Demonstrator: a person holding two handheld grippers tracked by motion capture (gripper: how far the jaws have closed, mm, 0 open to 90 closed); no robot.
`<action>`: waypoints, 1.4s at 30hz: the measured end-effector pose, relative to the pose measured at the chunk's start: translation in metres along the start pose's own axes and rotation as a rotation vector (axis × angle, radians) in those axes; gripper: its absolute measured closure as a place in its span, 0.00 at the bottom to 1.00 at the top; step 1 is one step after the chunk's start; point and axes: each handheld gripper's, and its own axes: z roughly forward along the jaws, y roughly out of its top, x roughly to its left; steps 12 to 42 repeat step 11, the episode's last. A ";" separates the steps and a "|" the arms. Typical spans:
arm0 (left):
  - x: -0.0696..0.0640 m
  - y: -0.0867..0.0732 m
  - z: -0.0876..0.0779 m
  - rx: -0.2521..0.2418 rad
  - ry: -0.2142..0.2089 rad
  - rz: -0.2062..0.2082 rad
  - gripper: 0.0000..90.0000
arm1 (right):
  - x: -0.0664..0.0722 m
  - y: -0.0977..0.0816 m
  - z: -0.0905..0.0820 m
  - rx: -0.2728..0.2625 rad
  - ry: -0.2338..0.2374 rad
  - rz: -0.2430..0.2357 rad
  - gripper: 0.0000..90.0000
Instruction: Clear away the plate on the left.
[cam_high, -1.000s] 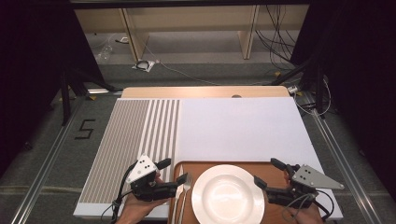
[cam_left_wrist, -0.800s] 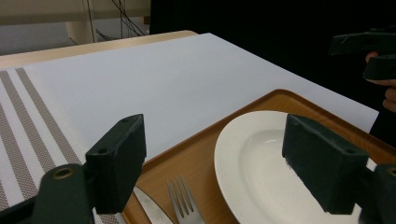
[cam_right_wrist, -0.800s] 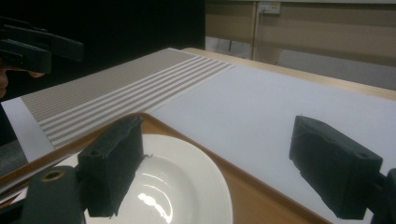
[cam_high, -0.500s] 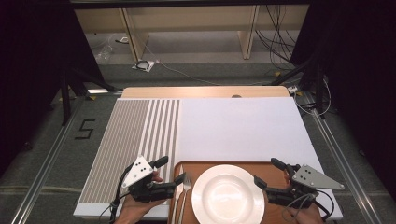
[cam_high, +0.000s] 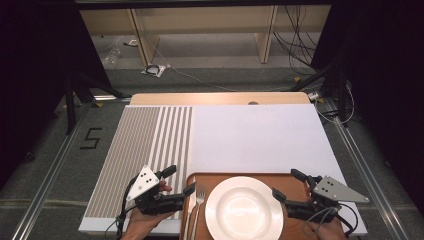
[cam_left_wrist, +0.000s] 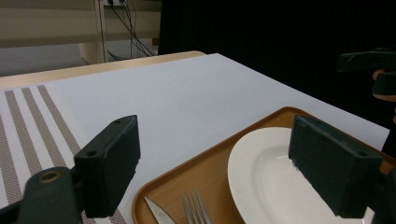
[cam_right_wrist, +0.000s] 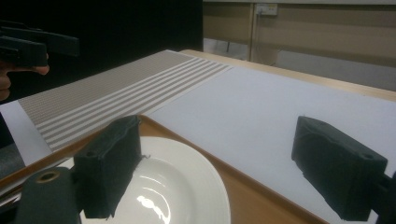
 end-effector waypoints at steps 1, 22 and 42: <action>0.000 0.000 0.000 0.001 0.000 0.001 0.18 | 0.000 0.000 0.000 -0.002 0.001 0.002 0.18; 0.002 0.000 0.000 -0.005 0.007 -0.008 0.18 | 0.000 0.000 0.000 -0.005 0.001 0.001 0.18; 0.002 0.000 0.000 -0.005 0.007 -0.008 0.18 | 0.000 0.000 0.000 -0.005 0.001 0.001 0.18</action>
